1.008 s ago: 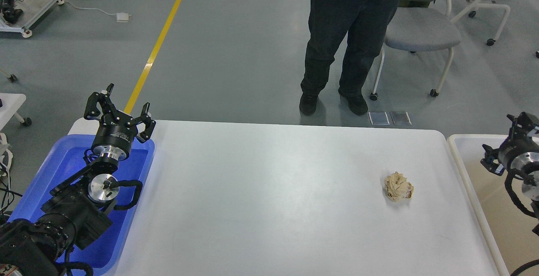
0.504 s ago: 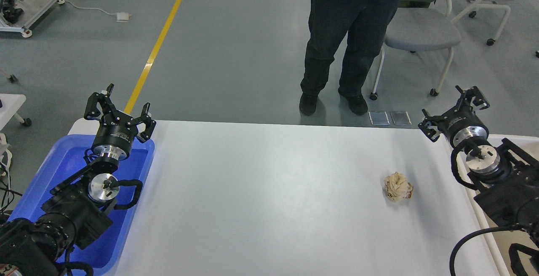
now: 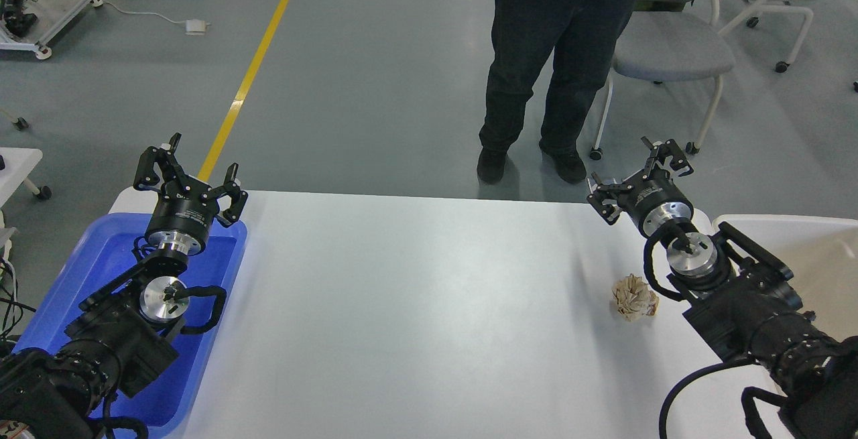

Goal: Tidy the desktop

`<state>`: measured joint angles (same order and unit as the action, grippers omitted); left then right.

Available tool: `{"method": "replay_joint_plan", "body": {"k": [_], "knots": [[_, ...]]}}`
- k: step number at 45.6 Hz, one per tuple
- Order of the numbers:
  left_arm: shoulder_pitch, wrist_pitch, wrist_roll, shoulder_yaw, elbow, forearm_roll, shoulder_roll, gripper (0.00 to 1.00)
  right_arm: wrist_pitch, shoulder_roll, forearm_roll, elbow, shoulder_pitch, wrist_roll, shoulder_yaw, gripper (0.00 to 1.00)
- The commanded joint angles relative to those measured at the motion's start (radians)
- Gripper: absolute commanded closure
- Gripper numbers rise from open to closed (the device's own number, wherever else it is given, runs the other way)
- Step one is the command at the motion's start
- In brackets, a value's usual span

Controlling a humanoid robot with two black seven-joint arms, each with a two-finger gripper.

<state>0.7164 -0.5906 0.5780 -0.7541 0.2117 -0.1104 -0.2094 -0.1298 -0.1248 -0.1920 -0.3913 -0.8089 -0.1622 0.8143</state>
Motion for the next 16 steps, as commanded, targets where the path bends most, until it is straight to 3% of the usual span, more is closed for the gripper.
{"method": "replay_joint_plan", "body": {"k": [1,16], "knots": [[0.000,0.000,0.000,-0.001,0.000,0.000,0.001,0.00,-0.002,0.056,-0.003,-0.023,0.020,0.000,0.003,0.00],[0.000,0.000,0.000,-0.001,0.000,0.000,0.001,0.00,-0.051,0.062,-0.001,-0.035,0.056,-0.002,0.011,0.00]]}}
